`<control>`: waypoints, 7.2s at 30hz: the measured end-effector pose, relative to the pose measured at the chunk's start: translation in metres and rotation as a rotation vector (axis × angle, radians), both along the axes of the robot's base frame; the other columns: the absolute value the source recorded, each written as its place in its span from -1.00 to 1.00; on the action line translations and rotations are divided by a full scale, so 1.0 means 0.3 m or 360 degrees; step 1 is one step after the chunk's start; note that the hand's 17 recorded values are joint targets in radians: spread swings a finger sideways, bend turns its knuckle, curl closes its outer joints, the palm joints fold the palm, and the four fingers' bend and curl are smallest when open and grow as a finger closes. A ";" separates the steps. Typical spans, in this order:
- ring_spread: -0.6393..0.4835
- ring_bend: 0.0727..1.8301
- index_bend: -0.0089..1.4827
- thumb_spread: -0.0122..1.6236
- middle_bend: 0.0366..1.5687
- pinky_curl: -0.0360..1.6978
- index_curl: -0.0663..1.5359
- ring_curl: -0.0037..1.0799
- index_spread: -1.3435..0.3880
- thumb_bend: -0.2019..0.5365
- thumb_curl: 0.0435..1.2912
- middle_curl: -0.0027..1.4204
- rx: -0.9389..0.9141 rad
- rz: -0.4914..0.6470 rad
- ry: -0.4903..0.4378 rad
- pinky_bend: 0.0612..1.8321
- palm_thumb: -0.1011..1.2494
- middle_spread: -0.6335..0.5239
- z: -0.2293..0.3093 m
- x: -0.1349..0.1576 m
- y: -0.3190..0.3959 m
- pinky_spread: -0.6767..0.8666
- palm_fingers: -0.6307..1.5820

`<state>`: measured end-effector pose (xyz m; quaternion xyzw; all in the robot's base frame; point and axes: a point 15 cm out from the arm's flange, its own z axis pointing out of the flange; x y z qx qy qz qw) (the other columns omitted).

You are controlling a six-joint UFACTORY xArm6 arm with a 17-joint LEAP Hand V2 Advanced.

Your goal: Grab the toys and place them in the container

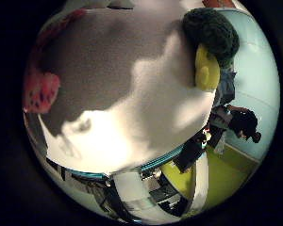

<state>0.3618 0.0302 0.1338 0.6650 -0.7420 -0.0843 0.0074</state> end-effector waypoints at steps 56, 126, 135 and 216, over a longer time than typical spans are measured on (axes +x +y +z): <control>-0.33 0.54 0.31 0.30 0.61 0.22 0.42 0.60 0.13 -0.49 0.00 0.46 -0.0125 0.0210 -0.0571 0.48 0.62 -0.33 1.198 -0.137 0.059 -0.40 0.35; 0.54 -0.41 -0.78 0.47 -0.67 -0.52 -0.59 -0.56 0.12 -0.50 -0.48 -0.52 -0.0099 0.0608 -0.0419 -0.23 0.08 0.27 1.004 -0.119 0.366 0.54 -0.34; 0.54 -0.41 -0.79 0.47 -0.67 -0.58 -0.60 -0.58 0.14 -0.50 -0.48 -0.53 -0.0168 0.0307 -0.0402 -0.24 0.08 0.29 0.997 -0.020 -0.019 0.53 -0.32; -0.30 0.50 0.45 0.33 0.66 -0.09 0.20 0.36 0.22 -0.49 -0.11 0.23 -0.0407 -0.0329 -0.0375 0.54 0.69 -0.21 0.493 0.058 -0.919 -0.36 0.48</control>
